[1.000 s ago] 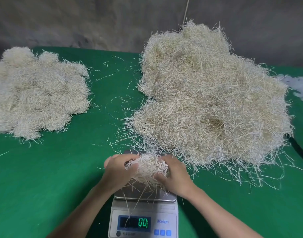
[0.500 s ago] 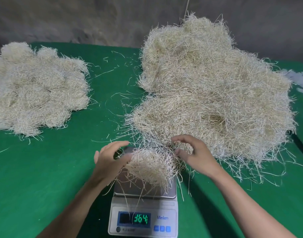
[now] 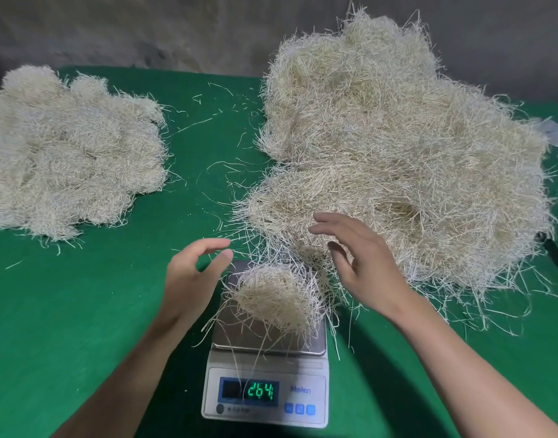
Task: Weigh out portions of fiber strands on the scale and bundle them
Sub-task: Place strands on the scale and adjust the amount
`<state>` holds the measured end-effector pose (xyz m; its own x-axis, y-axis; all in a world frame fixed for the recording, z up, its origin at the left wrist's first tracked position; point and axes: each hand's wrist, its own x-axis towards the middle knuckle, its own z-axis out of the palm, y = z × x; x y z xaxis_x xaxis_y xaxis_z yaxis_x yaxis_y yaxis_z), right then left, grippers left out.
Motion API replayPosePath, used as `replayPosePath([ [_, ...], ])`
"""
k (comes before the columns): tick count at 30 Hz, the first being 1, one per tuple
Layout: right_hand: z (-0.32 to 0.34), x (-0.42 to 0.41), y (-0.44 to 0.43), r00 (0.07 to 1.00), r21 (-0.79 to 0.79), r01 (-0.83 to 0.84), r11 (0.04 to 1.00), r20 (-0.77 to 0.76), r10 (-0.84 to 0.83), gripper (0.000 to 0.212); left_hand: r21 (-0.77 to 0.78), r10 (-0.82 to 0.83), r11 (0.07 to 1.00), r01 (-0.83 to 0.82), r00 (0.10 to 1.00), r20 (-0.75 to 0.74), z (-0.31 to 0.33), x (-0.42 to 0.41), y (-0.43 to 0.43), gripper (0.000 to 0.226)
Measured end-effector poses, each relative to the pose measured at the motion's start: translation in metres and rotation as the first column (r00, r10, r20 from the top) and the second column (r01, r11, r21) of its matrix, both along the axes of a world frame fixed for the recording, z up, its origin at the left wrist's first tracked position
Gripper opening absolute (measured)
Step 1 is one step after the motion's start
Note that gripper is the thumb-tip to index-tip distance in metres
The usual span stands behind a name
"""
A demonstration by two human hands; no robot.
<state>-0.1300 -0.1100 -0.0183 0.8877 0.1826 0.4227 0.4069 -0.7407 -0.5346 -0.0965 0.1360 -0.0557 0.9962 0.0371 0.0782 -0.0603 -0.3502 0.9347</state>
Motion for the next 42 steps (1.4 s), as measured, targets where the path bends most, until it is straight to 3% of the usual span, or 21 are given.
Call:
replayPosePath([
  [4, -0.002, 0.005, 0.003, 0.998, -0.088, 0.016, 0.996, -0.060, -0.021, 0.037, -0.001, -0.017, 1.000, 0.017, 1.000, 0.010, 0.002, -0.001, -0.004, 0.012],
  [7, -0.003, 0.005, 0.003, 0.996, -0.091, 0.020, 0.996, -0.084, -0.028, 0.030, 0.021, -0.023, 1.000, 0.023, 1.000, 0.018, 0.001, -0.002, -0.004, 0.021],
  [15, -0.006, 0.005, 0.004, 0.993, -0.074, 0.008, 0.997, -0.114, -0.016, 0.032, 0.027, -0.032, 0.999, 0.032, 0.999, 0.005, 0.005, -0.005, -0.006, 0.011],
  [28, -0.013, 0.005, -0.002, 0.991, -0.056, 0.037, 0.998, -0.128, -0.044, 0.025, 0.058, -0.064, 0.996, 0.062, 0.998, 0.023, 0.013, -0.005, -0.018, 0.021],
  [33, -0.011, 0.012, -0.031, 0.961, -0.041, 0.213, 0.976, -0.170, -0.217, 0.030, 0.047, -0.140, 0.989, 0.138, 0.990, 0.032, 0.033, 0.005, -0.049, 0.013],
  [37, -0.004, 0.018, -0.081, 0.868, -0.010, 0.483, 0.875, -0.128, -0.480, 0.040, 0.049, -0.184, 0.982, 0.183, 0.983, 0.019, 0.045, 0.015, -0.089, 0.013],
  [42, -0.007, 0.036, -0.139, 0.703, -0.061, 0.685, 0.726, -0.204, -0.681, 0.081, 0.031, -0.311, 0.950, 0.312, 0.950, -0.018, 0.061, 0.032, -0.150, 0.014],
])
